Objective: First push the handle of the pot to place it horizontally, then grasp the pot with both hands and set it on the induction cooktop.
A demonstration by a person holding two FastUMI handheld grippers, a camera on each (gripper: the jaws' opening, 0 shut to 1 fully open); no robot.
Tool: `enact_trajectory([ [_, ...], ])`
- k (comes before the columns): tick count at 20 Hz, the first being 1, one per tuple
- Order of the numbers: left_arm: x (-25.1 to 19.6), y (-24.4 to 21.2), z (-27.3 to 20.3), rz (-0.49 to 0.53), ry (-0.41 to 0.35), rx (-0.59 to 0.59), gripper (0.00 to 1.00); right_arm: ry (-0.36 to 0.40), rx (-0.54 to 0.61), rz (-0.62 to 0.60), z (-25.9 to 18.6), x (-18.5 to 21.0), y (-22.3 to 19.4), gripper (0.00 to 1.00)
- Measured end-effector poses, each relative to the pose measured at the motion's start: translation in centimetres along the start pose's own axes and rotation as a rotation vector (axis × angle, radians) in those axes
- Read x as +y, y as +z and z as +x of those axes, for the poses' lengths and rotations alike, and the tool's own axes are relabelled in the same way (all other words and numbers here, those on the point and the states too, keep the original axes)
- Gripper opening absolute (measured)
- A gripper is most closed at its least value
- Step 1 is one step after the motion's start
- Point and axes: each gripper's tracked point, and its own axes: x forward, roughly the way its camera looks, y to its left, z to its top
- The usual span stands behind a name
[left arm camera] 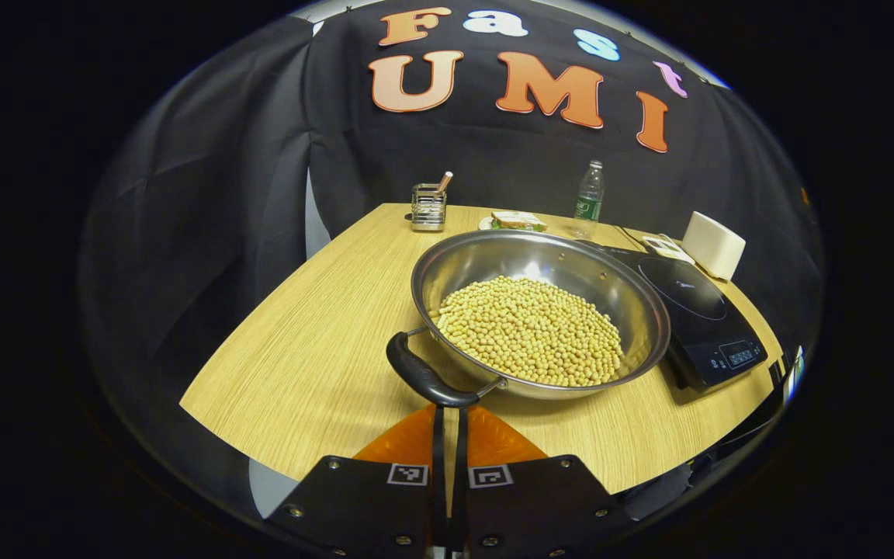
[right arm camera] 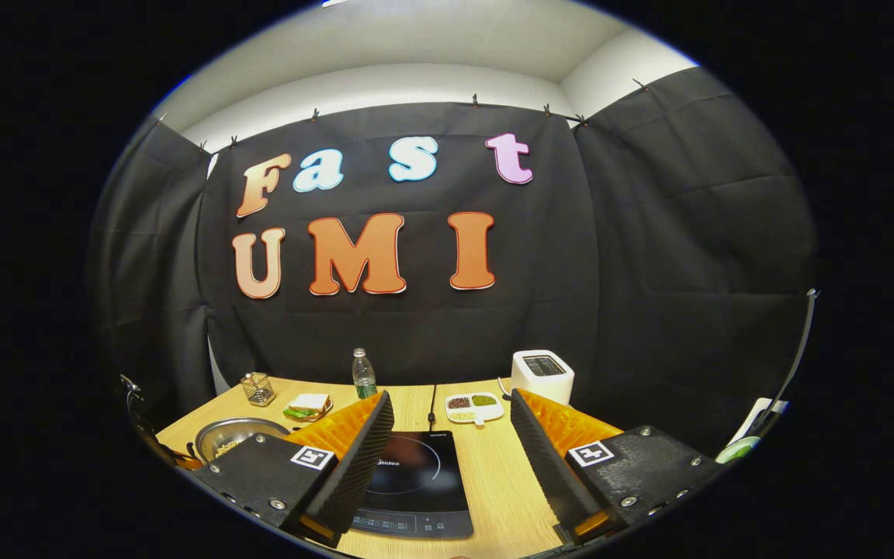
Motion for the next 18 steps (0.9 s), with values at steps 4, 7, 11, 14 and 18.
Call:
enact_trajectory([
  [4,0.7,0.2,0.5,-0.008,0.006,-0.003,0.04,-0.005,-0.001,-0.004,0.1,-0.1,0.0,0.94],
  [7,1.0,0.4,0.6,-0.022,-0.004,-0.003,0.04,-0.007,-0.003,-0.002,0.1,0.0,0.0,0.94],
  [11,1.7,0.7,1.1,-0.024,0.000,0.000,0.04,-0.011,-0.002,0.000,0.3,0.0,-0.2,0.94],
  [14,2.2,0.8,1.3,-0.010,0.013,-0.002,0.04,-0.013,0.001,-0.002,0.4,0.1,-0.3,0.94],
  [18,2.9,1.2,1.8,-0.011,0.019,-0.006,0.04,-0.030,-0.003,0.002,0.8,0.0,-0.5,0.94],
])
